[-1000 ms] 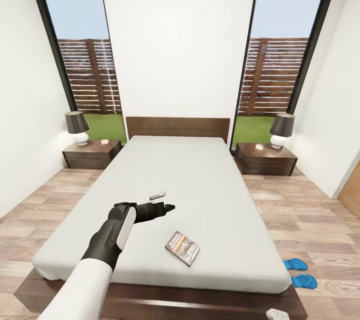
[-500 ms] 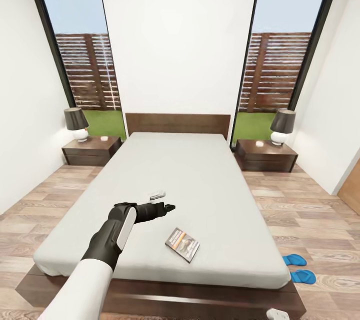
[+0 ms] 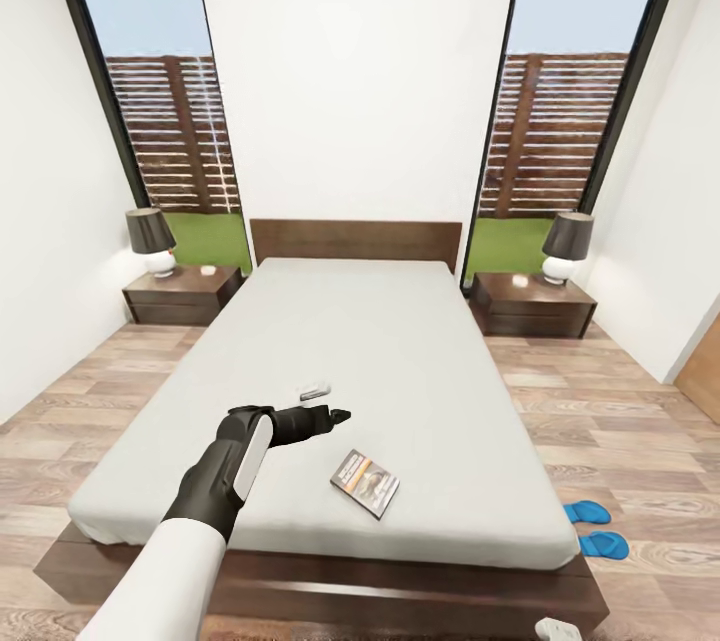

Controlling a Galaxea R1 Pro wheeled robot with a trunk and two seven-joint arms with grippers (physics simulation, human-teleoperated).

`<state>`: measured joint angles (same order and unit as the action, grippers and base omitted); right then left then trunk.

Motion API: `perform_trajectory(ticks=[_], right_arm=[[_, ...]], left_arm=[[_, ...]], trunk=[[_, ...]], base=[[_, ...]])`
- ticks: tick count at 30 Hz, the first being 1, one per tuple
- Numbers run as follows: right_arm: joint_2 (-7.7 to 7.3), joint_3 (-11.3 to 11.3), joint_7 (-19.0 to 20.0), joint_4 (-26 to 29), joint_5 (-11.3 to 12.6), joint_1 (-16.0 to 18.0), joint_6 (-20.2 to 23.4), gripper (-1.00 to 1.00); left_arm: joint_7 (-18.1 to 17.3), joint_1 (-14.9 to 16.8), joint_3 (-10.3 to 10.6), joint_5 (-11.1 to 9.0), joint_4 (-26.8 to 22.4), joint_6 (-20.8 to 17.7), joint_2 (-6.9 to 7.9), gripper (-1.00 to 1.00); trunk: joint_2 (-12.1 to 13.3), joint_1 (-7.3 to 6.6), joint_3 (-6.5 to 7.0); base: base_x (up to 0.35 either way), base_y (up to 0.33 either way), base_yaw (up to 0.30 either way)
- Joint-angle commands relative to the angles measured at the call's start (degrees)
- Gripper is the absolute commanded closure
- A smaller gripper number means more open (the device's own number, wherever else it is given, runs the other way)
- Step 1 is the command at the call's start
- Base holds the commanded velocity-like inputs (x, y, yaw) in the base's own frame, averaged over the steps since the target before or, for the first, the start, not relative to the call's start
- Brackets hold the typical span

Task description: In the bedroom, move the book from the bed onto either nightstand, and place the two sandals side by side next to the bed.

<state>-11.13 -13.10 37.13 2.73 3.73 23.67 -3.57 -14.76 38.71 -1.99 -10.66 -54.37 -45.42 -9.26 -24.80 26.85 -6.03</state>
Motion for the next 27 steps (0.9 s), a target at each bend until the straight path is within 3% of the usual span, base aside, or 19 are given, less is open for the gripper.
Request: perform_trajectory(ticks=[1,18,20,22,24,25,26,27], right_arm=[[-0.03,0.1,0.2,-0.1,0.4,0.1,-0.1,-1.00],[-0.46,-0.2,0.5,0.2,0.6,0.1,-0.1,-1.00],[-2.44,-0.4,0.5,0.3,0.7,0.1,0.0,-1.00],[-6.75,-0.6,0.4,0.4,0.8,0.1,0.0,-1.00],[-10.08,-0.6,0.4,0.4,1.2,0.1,0.0,-1.00],[-10.92,-0.6,0.4,0.4,1.5,0.1,0.0,-1.00],[-13.35,-0.7,0.3,0.4,3.0,0.1,0.0,-1.00],[-14.85,-0.7,0.3,0.4,4.8,0.1,0.0,-1.00]], left_arm=[[-0.2,0.1,-0.2,-0.1,0.0,-0.4,-0.06,-1.00],[-0.2,0.1,-0.2,-0.1,0.0,-0.4,-0.06,-1.00],[-0.2,0.1,-0.2,-0.1,0.0,-0.4,-0.06,-1.00],[-0.2,0.1,-0.2,-0.1,0.0,-0.4,-0.06,-1.00],[-0.2,0.1,-0.2,-0.1,0.0,-0.4,-0.06,-1.00],[-0.2,0.1,-0.2,-0.1,0.0,-0.4,-0.06,-1.00],[-0.2,0.1,-0.2,-0.1,0.0,-0.4,-0.06,-1.00],[-0.2,0.1,-0.2,-0.1,0.0,-0.4,-0.06,-1.00]], trunk=[[-0.1,0.03,-0.22],[-0.1,0.03,-1.75],[-0.1,0.03,-1.90],[-0.1,0.03,-2.03],[-0.1,0.03,-2.12],[-0.1,0.03,-2.17],[-0.1,0.03,-2.19],[-0.1,0.03,-2.21]], base=[[0.000,0.000,0.000],[0.000,0.000,0.000],[0.000,0.000,0.000],[0.000,0.000,0.000],[0.000,0.000,0.000],[0.000,0.000,0.000],[0.000,0.000,0.000],[0.000,0.000,0.000]])
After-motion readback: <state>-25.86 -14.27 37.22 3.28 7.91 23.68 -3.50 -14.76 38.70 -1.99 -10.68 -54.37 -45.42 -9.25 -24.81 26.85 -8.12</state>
